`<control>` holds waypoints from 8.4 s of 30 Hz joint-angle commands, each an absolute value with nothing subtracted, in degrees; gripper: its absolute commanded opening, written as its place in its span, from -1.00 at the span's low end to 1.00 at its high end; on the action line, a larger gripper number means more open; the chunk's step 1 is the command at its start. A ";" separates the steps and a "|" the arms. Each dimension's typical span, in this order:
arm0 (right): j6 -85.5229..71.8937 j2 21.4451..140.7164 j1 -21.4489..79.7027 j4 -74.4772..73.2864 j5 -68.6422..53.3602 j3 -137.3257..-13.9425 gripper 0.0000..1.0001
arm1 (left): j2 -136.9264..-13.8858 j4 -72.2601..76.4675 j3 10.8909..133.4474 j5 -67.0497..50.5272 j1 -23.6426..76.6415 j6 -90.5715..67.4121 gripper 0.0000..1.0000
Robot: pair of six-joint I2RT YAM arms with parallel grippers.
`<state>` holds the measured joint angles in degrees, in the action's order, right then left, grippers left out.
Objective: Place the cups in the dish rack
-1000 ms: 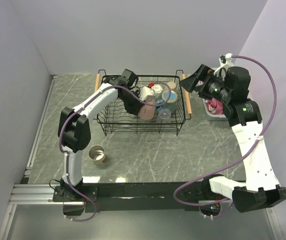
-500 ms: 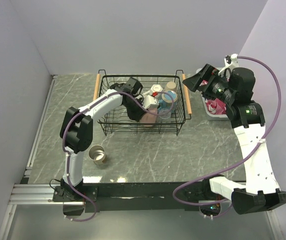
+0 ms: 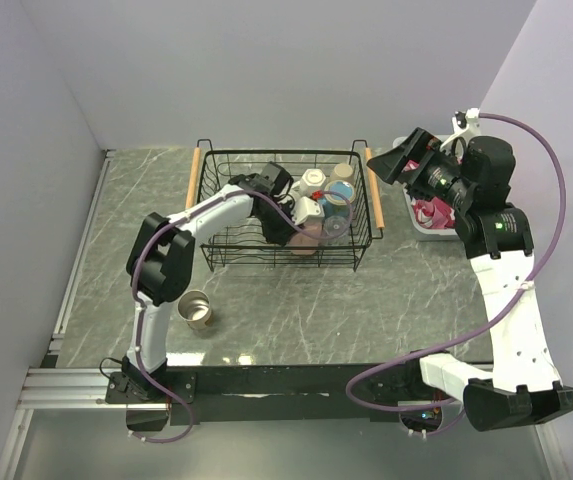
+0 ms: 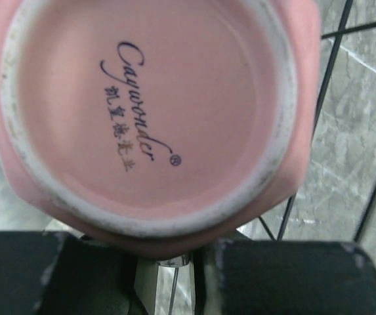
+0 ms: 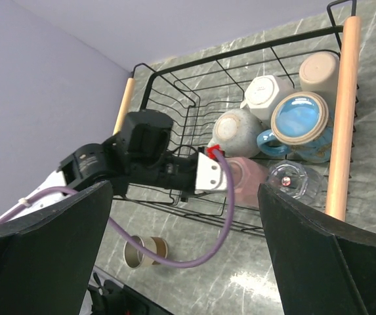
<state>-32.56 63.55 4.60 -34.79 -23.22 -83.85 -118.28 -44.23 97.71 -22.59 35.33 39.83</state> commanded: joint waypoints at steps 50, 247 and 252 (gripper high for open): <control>-15.47 95.27 46.21 -65.83 1.51 -112.67 0.99 | -77.81 -35.16 92.12 -33.49 6.26 8.80 0.71; -43.77 66.88 5.10 -26.02 -47.64 -80.42 0.99 | -117.86 -44.56 102.75 2.81 20.74 15.47 -0.98; -44.38 67.41 5.01 -24.79 -48.25 -79.46 0.99 | -117.69 -43.69 101.95 2.55 20.83 15.38 -0.98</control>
<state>-44.88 68.40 5.52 -27.03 -47.44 -80.01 -118.63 -45.80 102.43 1.54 20.82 14.39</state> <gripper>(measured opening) 0.995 0.723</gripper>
